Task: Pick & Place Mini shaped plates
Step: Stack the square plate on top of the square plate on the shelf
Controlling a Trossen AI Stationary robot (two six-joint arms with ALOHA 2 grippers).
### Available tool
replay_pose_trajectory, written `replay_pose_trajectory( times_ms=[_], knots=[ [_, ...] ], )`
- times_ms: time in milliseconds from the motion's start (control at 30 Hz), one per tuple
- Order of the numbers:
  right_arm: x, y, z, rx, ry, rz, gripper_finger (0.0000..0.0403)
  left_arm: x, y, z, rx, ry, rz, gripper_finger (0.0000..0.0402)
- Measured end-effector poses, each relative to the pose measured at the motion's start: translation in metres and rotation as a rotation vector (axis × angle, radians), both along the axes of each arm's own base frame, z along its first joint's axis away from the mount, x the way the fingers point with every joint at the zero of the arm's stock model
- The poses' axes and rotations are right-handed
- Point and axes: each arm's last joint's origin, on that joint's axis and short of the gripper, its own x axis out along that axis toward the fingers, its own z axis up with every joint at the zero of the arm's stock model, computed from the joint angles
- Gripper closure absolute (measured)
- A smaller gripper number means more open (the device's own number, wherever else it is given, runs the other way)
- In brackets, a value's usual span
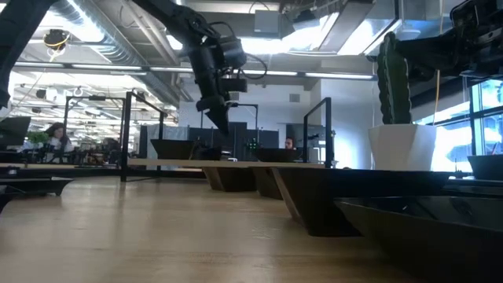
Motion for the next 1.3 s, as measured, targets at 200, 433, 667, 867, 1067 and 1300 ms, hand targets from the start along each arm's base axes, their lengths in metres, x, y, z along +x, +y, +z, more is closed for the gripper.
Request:
replay_pose_trajectory(
  times_ms=[200,433,667,867,1067,1300],
  knots=[
    [0.0,0.0,0.001,-0.001,-0.008,0.0,0.0397,0.002,-0.001,0.0,-0.028,-0.022,-0.052,0.0398],
    [0.0,0.0,0.001,-0.001,-0.014,0.0,0.0397,0.003,-0.001,-0.004,-0.031,-0.01,-0.059,0.0399],
    [0.0,0.0,0.001,0.001,-0.014,0.0,0.0397,0.003,0.002,-0.007,-0.039,-0.012,-0.049,0.0399],
    [0.0,0.0,0.001,0.001,-0.014,0.0,0.0397,0.005,0.006,-0.025,-0.041,0.068,-0.05,0.0399],
    [0.0,0.0,0.001,0.001,-0.013,0.0,0.0397,0.004,0.009,-0.029,-0.013,0.1,-0.035,0.0399],
    [0.0,0.0,0.001,0.002,-0.013,0.0,0.0397,0.001,0.009,-0.023,0.028,0.114,-0.007,0.0399]
  ],
)
